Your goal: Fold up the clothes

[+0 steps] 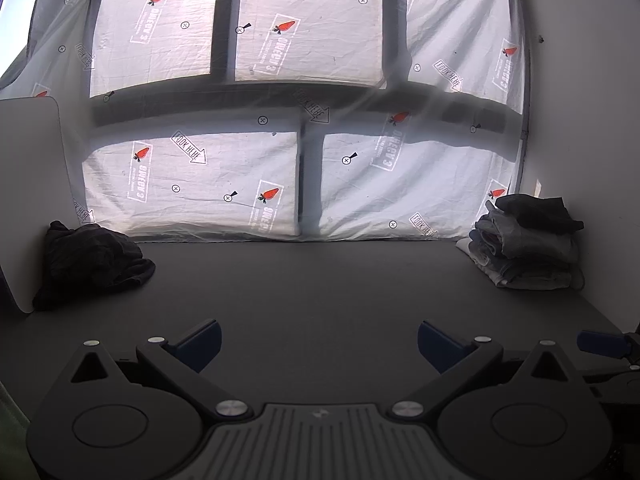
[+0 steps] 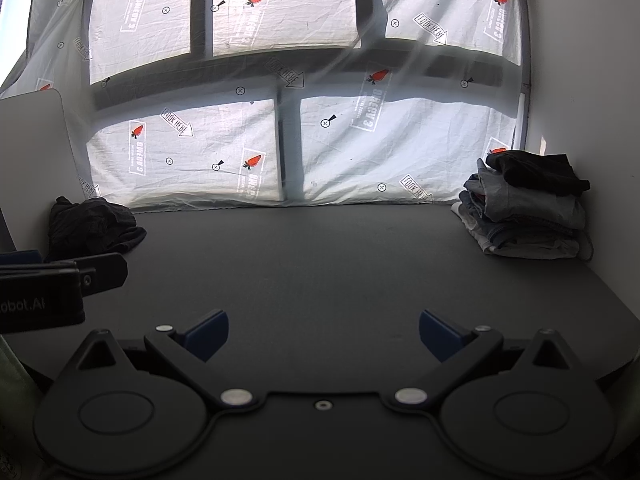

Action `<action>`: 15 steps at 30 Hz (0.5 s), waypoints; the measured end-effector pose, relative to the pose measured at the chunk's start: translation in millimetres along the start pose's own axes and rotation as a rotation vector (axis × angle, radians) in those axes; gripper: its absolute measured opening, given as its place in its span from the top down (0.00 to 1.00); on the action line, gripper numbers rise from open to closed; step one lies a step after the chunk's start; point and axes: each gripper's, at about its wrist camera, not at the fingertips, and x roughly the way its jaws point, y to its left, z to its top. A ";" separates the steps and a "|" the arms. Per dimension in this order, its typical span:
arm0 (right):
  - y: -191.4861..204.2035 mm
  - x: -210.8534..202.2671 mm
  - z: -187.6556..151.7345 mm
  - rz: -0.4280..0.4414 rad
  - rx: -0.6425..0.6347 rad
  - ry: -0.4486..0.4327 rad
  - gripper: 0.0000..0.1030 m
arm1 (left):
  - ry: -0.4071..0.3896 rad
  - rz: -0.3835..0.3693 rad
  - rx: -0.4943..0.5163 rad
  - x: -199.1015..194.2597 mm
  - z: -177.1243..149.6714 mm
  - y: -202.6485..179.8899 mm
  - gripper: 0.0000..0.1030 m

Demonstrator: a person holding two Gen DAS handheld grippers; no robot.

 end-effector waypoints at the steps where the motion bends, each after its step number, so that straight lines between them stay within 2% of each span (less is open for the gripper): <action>1: 0.8 0.2 0.0 -0.001 0.000 0.000 0.00 | -0.001 0.000 0.001 -0.1 -0.5 -0.1 0.00; 15: -0.3 0.2 -1.4 -0.002 0.003 -0.005 0.00 | -0.004 -0.003 0.008 1.1 -2.7 -0.1 0.00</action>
